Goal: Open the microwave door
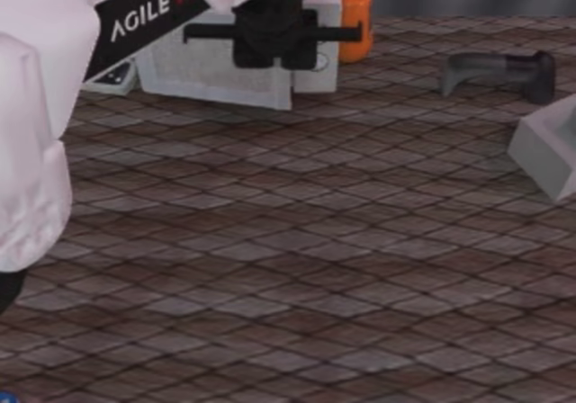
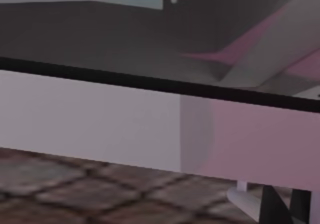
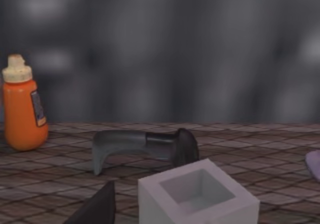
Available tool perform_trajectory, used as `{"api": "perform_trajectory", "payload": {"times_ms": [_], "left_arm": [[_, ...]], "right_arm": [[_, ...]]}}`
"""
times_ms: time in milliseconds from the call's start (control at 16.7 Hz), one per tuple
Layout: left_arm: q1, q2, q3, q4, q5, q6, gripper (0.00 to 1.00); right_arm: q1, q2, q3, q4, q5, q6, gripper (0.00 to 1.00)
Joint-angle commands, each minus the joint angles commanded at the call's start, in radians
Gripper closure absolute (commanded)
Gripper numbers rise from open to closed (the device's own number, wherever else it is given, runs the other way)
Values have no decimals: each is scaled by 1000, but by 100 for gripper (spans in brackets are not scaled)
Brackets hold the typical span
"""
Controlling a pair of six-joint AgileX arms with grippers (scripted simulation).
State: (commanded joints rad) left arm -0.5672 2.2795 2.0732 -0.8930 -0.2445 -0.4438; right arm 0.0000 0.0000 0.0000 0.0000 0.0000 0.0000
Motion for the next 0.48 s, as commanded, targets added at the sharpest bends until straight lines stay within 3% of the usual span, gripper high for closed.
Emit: {"api": "perform_trajectory", "payload": {"times_ms": [480], "left_arm": [[3,-29,-46,26,11,24,100]], "right_arm": [[0,0,0,0,0,0,0]]}}
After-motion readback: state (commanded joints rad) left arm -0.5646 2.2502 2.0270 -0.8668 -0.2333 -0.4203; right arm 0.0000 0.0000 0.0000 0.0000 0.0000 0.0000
